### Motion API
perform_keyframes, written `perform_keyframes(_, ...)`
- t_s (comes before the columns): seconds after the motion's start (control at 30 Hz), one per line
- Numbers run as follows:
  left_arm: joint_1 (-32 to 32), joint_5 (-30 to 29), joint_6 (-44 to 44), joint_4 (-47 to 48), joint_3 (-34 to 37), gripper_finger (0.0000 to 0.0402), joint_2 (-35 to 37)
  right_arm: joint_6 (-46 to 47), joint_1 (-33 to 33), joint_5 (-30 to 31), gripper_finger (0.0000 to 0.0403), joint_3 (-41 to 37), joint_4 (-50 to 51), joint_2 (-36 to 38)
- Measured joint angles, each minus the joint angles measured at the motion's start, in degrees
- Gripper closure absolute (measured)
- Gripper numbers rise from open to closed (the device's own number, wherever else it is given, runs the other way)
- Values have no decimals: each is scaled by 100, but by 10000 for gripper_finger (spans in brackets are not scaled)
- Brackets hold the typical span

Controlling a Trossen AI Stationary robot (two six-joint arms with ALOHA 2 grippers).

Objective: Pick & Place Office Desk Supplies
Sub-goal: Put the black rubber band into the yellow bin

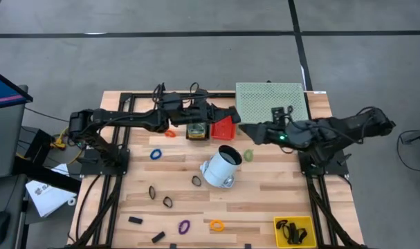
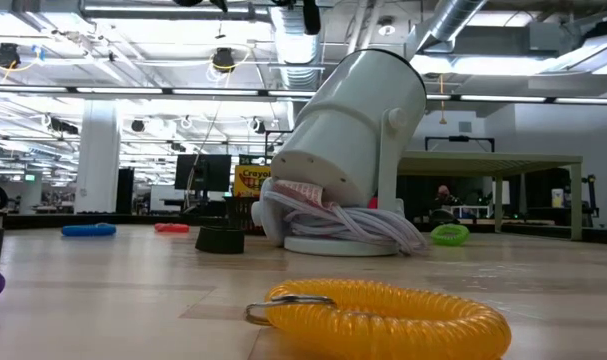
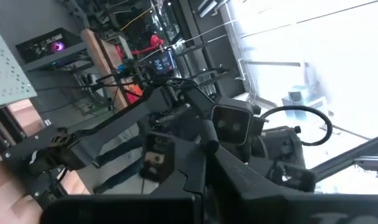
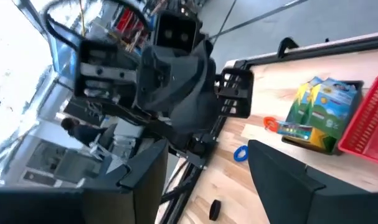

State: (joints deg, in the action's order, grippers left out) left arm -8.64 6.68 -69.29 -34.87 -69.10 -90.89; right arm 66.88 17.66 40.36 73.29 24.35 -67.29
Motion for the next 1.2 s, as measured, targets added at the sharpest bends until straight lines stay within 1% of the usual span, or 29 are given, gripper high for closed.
perform_keyframes(0.2, 22, 24, 4, 8, 0, 399, 0, -440, -297, -429, 187, -3, -640, -100)
perform_keyframes(0.33, 61, 22, 34, 8, 0, 399, 0, -525, -374, -476, 187, -3, -714, -102)
perform_keyframes(0.43, 62, 24, 39, 10, 0, 399, 0, -539, -450, -628, 187, -3, -716, -102)
perform_keyframes(0.53, 80, 24, 48, 10, 0, 399, 0, -534, -520, -709, 193, 5, -766, -171)
perform_keyframes(0.63, 84, 26, 52, 4, 0, 399, 0, -443, -580, -796, 219, 1, -727, -181)
perform_keyframes(0.7, 84, 27, 51, 7, 0, 399, 0, -403, -634, -904, 250, 8, -739, -220)
perform_keyframes(0.77, 84, 28, 51, 7, 0, 399, 0, -395, -659, -977, 293, -2, -696, -249)
perform_keyframes(0.87, 84, 71, 54, 10, 0, 399, 0, -443, -650, -1002, 370, 2, -744, -229)
perform_keyframes(0.9, 84, 74, 82, 10, 0, 399, 0, -506, -646, -1005, 386, 3, -754, -229)
perform_keyframes(1.1, 80, 81, 271, 15, 2, 397, 8, -538, -597, -1003, 398, 3, -718, -233)
perform_keyframes(1.2, 42, 86, 456, 14, 7, 386, 75, -513, -514, -957, 399, 3, -639, -233)
